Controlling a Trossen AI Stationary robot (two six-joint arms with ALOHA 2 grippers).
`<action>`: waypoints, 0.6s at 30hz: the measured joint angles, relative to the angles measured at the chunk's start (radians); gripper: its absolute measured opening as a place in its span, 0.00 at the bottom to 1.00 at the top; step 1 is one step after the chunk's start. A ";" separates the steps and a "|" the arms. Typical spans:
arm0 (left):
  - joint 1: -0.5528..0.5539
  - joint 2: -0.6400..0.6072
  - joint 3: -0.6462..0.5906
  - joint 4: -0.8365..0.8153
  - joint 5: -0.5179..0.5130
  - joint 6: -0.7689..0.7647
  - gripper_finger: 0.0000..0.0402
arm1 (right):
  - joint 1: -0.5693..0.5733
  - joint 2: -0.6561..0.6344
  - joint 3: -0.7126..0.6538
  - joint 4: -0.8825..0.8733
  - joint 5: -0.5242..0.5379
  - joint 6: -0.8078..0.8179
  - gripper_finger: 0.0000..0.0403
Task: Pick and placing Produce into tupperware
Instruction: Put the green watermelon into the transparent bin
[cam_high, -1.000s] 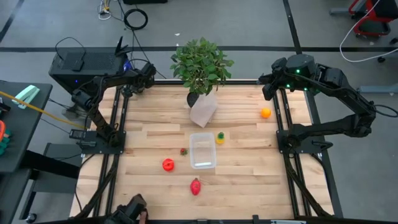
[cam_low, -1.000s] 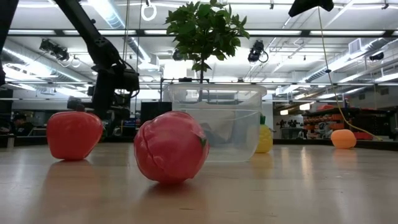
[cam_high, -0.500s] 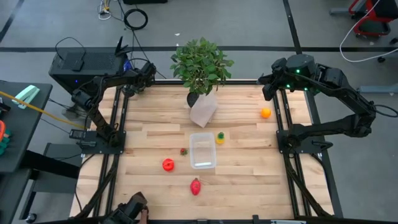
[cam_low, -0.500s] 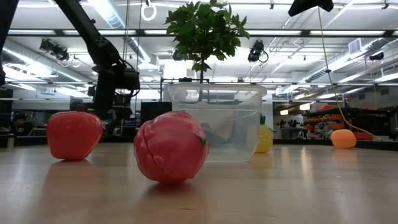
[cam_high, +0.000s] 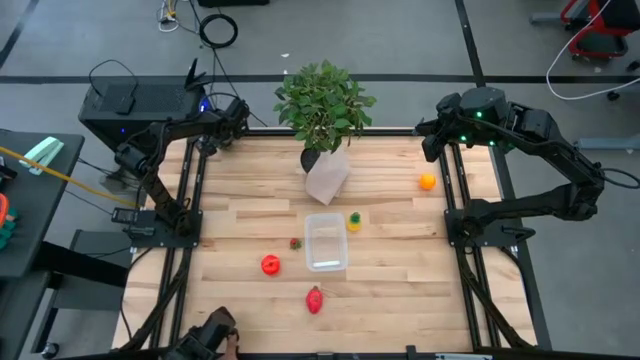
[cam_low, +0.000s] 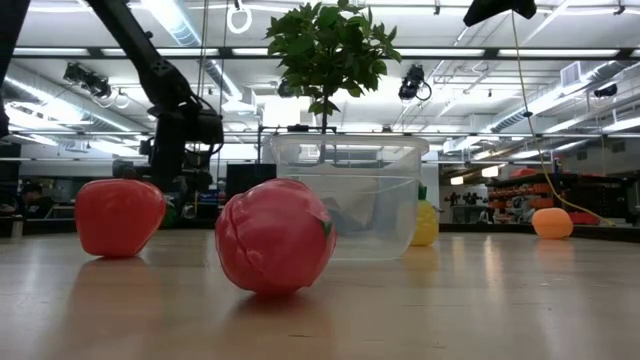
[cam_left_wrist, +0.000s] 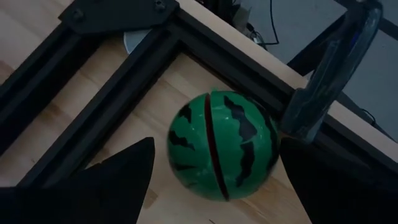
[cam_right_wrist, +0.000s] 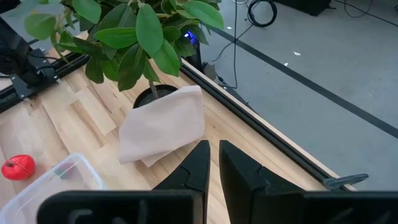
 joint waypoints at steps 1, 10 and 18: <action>0.003 0.000 0.000 0.001 0.008 0.000 0.88 | 0.000 0.000 0.000 0.000 0.000 0.000 0.11; 0.010 0.015 0.001 0.016 0.067 -0.025 0.88 | 0.000 0.000 0.000 0.000 0.000 0.000 0.11; 0.009 0.015 0.001 0.014 0.038 -0.051 0.87 | 0.000 0.000 0.000 0.000 -0.001 0.004 0.11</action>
